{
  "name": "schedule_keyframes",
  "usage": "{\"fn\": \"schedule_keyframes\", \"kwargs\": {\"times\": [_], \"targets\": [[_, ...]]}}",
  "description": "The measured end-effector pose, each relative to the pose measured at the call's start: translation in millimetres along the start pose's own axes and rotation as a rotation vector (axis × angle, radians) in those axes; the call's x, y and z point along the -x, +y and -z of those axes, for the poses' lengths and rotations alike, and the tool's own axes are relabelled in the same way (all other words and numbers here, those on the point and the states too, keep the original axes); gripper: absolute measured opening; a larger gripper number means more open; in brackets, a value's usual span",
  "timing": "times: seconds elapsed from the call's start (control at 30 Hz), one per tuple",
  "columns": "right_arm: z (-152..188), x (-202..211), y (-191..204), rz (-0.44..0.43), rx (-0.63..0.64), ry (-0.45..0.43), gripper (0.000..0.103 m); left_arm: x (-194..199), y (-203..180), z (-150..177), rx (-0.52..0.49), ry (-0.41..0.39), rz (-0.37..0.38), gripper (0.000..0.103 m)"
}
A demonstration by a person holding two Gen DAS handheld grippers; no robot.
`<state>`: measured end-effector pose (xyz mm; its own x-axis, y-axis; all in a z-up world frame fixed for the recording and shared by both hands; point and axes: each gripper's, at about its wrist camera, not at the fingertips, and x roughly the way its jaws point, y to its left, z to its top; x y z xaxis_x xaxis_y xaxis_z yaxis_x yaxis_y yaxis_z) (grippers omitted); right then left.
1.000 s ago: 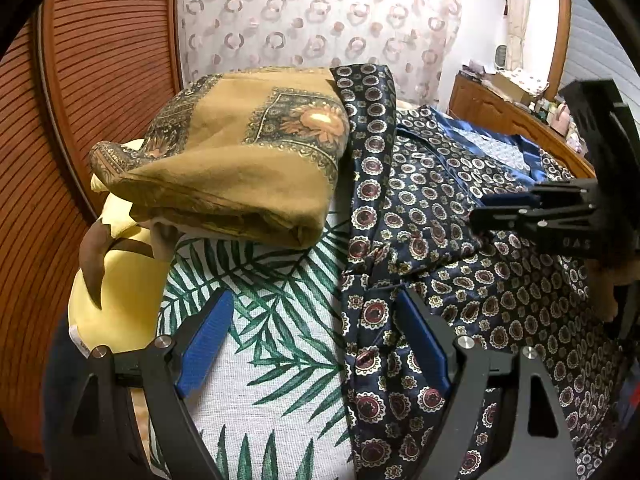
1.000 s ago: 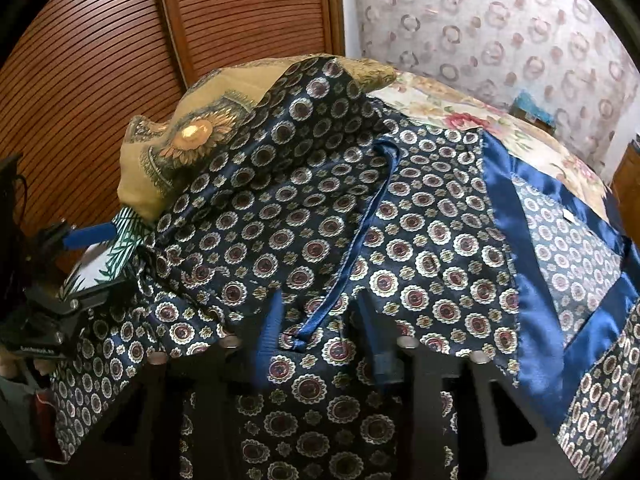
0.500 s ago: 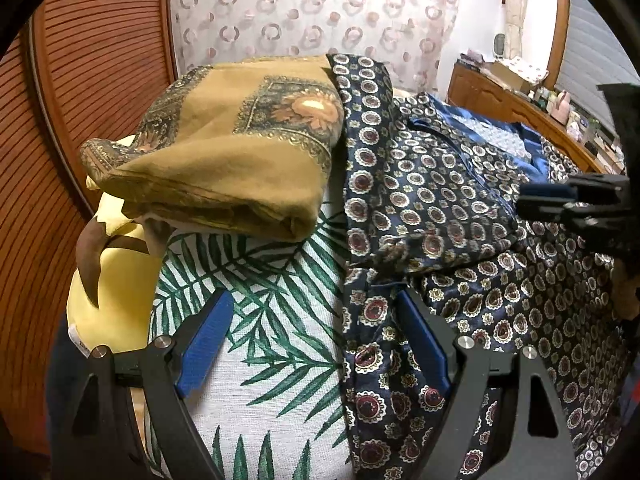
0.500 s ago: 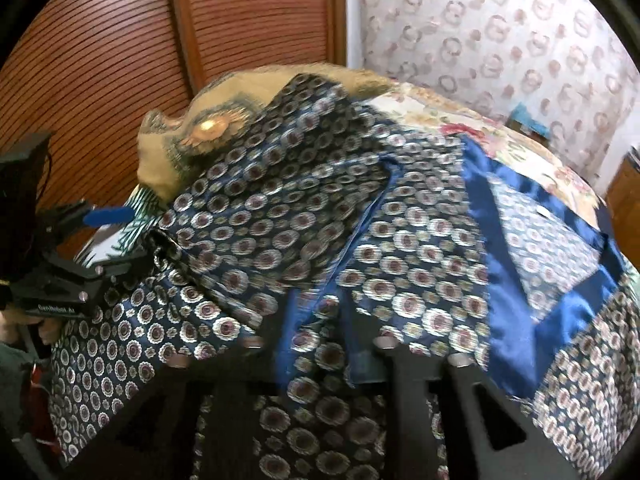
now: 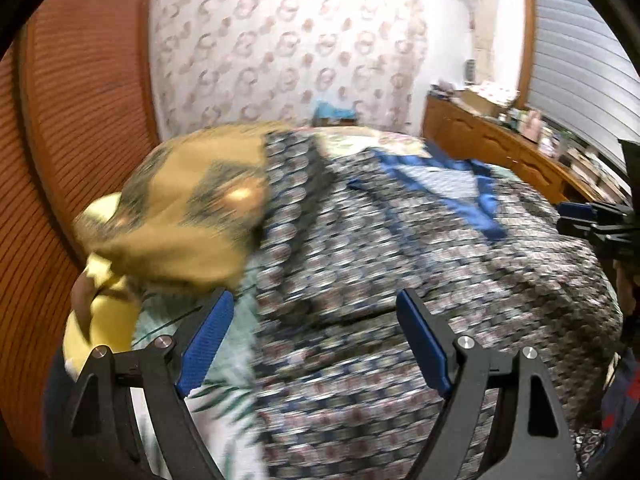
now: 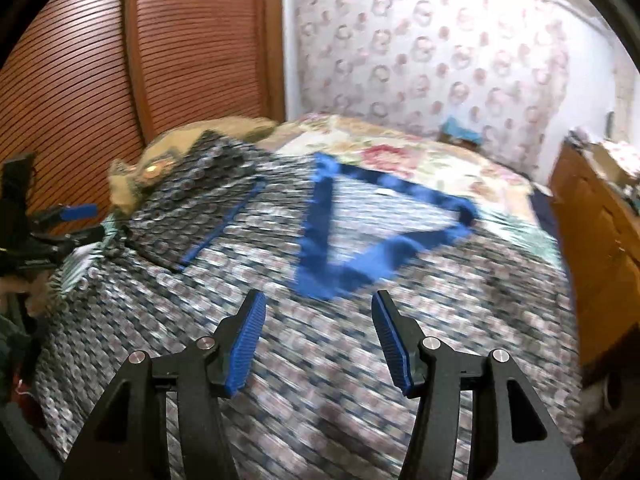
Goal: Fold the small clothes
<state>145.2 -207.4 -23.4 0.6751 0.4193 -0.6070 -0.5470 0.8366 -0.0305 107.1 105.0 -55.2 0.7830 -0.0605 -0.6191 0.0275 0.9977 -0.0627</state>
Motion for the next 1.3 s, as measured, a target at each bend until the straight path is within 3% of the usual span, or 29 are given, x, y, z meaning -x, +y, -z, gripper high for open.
{"fn": "schedule_keyframes", "kwargs": {"times": [0.1,0.33,0.63,0.83,0.93,1.17,1.3], "targets": [[25.0,28.6,-24.3,0.055,-0.039,-0.014,0.063,-6.2,-32.3,-7.6,-0.05,0.005,0.054,0.084],[79.2,73.6,-69.9,0.144,-0.162,-0.009,0.064,-30.7,-90.8,-10.9,-0.15,0.053,0.11,0.084],[120.7,106.0,-120.4,0.237,-0.287,0.022,0.064,-67.4,-129.3,-9.1,-0.217,0.156,0.138,0.084],[117.0,101.2,-140.6,0.233,-0.382,0.051,0.064,-88.4,-133.3,-2.7,-0.218,0.23,0.142,0.084],[116.5,96.9,-148.8,0.213,-0.438,0.062,0.064,-89.5,-135.6,-3.3,-0.223,0.228,0.143,0.084],[114.8,83.9,-177.4,0.18,-0.53,0.093,0.064,-95.1,-142.6,-2.6,-0.253,0.255,0.166,0.103],[116.7,79.9,-185.0,0.157,-0.56,0.107,0.064,-95.7,-143.8,-2.8,-0.258,0.255,0.166,0.103]]}}
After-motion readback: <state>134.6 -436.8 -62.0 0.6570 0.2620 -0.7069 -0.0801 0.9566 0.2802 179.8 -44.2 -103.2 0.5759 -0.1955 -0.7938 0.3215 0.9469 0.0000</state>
